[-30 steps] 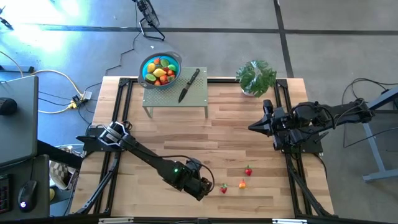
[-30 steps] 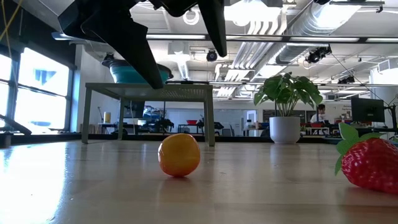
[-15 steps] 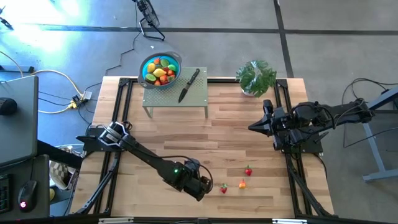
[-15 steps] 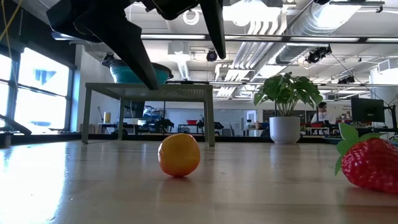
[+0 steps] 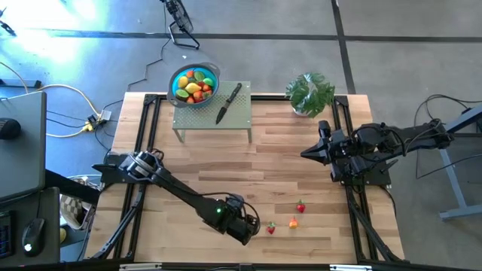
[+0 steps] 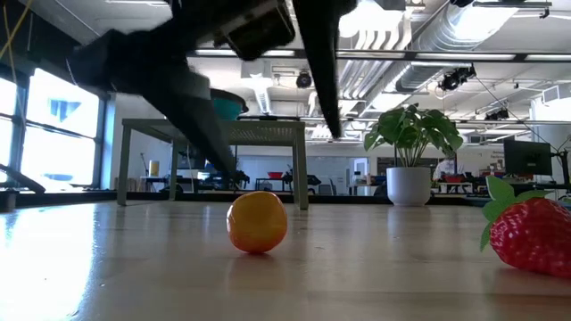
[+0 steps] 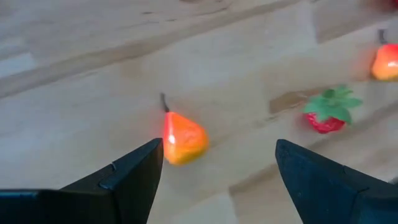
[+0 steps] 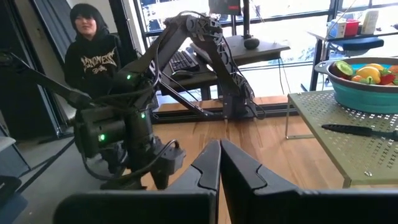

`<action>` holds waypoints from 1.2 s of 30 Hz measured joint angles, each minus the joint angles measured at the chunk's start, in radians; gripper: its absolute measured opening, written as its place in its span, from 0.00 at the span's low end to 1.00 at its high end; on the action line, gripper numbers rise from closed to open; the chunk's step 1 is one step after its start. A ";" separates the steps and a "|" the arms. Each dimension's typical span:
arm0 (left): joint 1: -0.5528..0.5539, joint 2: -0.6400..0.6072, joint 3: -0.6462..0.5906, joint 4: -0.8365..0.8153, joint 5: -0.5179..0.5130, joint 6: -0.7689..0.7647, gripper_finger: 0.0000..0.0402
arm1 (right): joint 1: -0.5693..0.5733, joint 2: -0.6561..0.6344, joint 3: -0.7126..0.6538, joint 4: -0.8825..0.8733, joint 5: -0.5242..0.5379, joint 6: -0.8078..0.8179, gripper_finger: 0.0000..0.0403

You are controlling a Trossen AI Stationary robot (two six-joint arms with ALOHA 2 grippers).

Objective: Pick & Place Fruit
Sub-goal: Put the orange pear into the strainer bowl on the shelf

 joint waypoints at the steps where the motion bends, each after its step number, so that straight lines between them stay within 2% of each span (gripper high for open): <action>1: 0.000 0.004 -0.001 -0.002 -0.002 -0.004 0.75 | 0.000 0.000 0.000 0.000 0.001 0.000 0.01; 16: 0.000 0.074 -0.005 0.052 0.043 -0.054 0.75 | 0.000 0.000 0.000 -0.002 0.002 0.000 0.01; 36: 0.000 0.072 -0.002 0.027 0.007 -0.100 0.75 | 0.000 0.020 0.000 -0.009 0.002 -0.004 0.01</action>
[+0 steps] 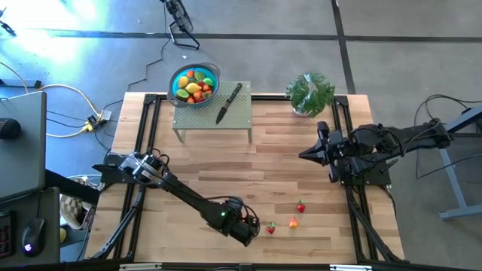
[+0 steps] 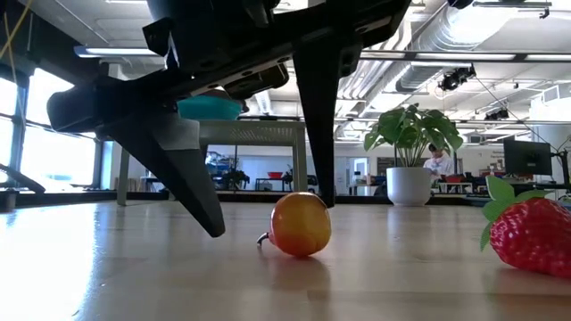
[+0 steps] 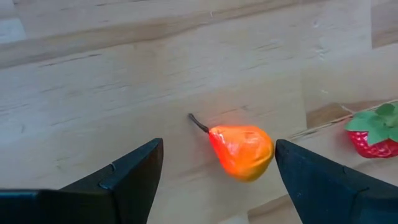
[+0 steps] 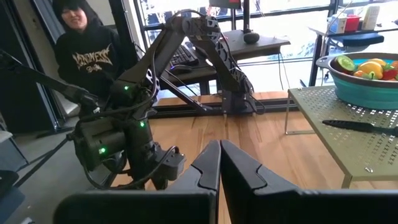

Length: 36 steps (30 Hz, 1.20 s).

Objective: Pick & Place Fruit
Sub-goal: Put the orange pear into the strainer bowl on the shelf

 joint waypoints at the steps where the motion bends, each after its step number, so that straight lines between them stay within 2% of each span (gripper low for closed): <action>1: 0.000 0.000 0.000 0.001 0.000 -0.002 0.75 | 0.000 -0.001 0.000 0.001 0.000 -0.001 0.01; 28: 0.001 0.012 0.001 -0.078 0.057 -0.079 0.74 | 0.000 0.000 0.000 0.004 0.000 -0.004 0.01; 36: 0.001 0.012 0.000 -0.092 0.059 -0.098 0.60 | 0.000 0.000 0.000 0.004 0.000 -0.004 0.01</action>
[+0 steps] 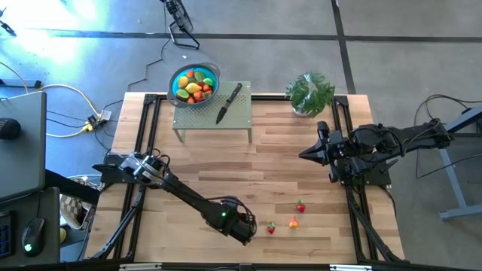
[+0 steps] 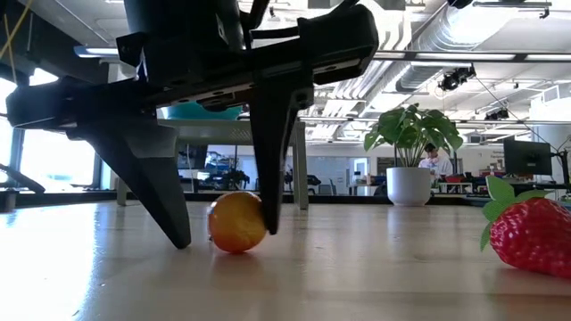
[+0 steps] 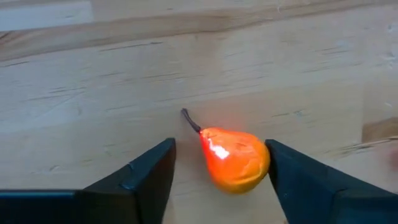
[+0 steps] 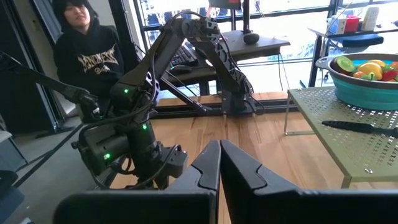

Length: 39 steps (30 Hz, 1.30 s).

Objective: Pick & Place Fruit
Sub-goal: Put the orange pear into the strainer bowl on the shelf

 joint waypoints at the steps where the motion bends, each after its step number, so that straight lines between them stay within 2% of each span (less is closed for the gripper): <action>1: 0.000 0.000 0.000 -0.004 0.001 -0.004 0.57 | 0.000 0.000 0.000 0.000 0.000 0.000 0.01; 8: -0.001 0.000 -0.002 -0.010 0.002 -0.007 0.43 | 0.000 0.000 0.000 0.000 0.000 0.000 0.01; 14: -0.001 0.001 -0.002 0.002 0.002 -0.008 0.37 | 0.000 0.000 0.000 0.000 0.000 0.000 0.01; 39: 0.000 0.001 0.000 -0.014 0.017 -0.003 0.36 | 0.000 0.000 0.000 -0.001 0.000 0.000 0.01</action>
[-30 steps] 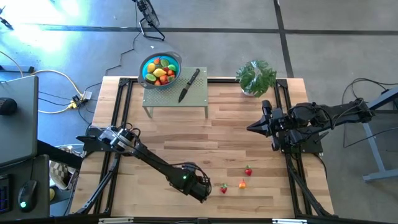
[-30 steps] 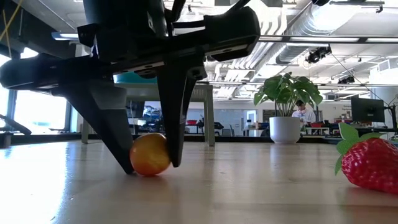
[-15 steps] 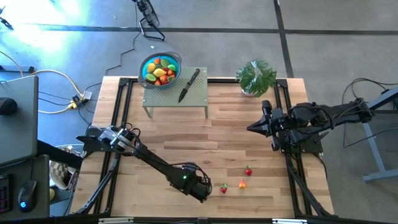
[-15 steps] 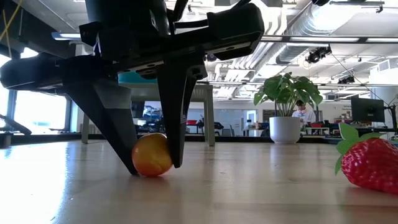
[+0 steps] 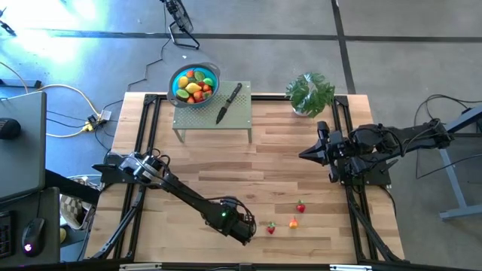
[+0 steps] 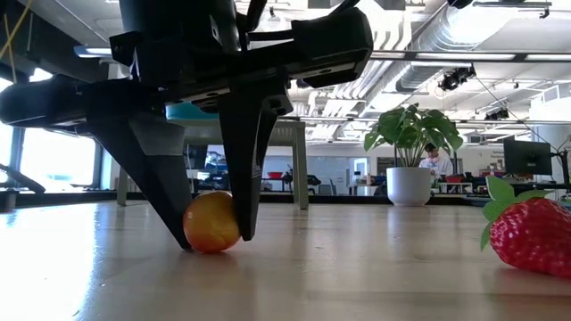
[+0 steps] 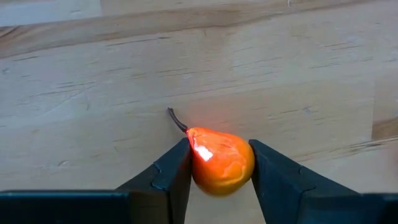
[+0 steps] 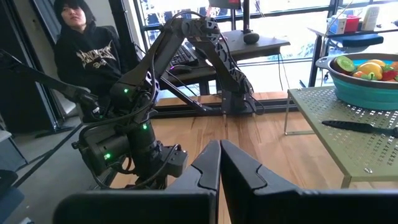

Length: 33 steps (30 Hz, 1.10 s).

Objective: Pick & Place Fruit
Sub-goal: Put the orange pear into the strainer bowl on the shelf

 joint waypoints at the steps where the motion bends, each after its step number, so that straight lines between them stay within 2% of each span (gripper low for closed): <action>1: 0.000 0.000 0.000 0.000 0.000 0.000 0.36 | 0.000 0.000 0.000 0.000 0.000 -0.001 0.01; 33: 0.000 0.000 0.000 0.010 -0.015 0.008 0.36 | 0.000 0.000 0.000 0.006 0.000 -0.052 0.01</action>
